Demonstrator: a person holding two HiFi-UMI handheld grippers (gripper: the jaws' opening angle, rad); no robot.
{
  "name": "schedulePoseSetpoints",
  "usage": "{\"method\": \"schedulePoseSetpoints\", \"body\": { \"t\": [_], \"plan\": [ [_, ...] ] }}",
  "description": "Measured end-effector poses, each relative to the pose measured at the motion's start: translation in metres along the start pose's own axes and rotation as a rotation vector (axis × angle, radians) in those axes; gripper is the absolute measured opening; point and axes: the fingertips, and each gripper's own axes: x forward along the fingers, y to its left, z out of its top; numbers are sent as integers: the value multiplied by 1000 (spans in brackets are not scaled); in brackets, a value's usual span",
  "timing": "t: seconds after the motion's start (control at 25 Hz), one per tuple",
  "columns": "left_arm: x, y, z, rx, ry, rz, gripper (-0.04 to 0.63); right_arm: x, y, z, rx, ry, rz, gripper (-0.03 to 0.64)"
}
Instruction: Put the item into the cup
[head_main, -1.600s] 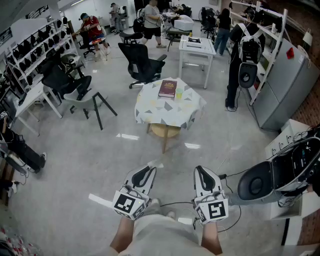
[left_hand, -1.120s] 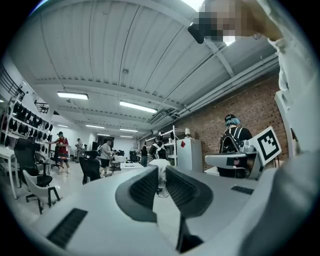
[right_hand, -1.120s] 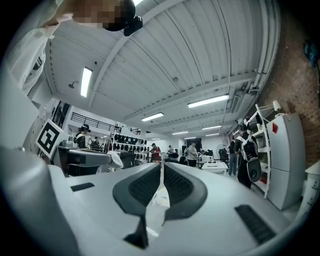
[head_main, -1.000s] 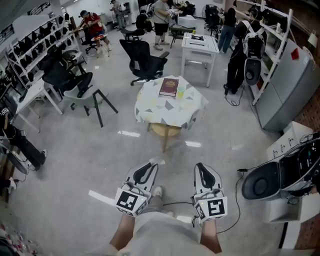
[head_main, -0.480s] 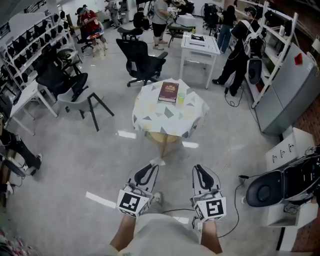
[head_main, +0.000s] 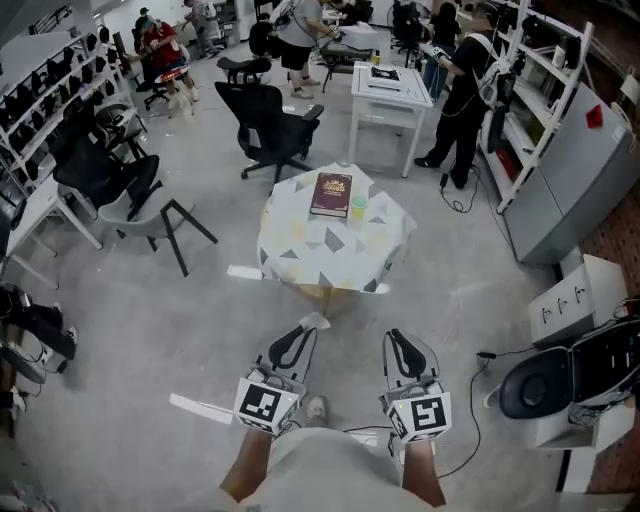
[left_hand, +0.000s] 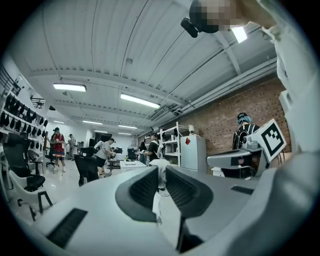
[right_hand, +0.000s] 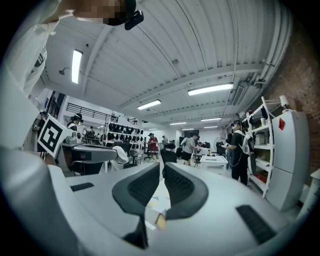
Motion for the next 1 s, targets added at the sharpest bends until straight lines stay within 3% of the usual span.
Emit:
{"method": "schedulePoseSetpoints", "body": {
  "t": [0.4,1.0],
  "plan": [
    [37,36,-6,-27,-14,-71,55,40,-7,-7,-15,42,-69,40],
    [53,73,-13,-59,-21,-81,55,79,-1,-13,-20,67,-84,49]
  ]
}}
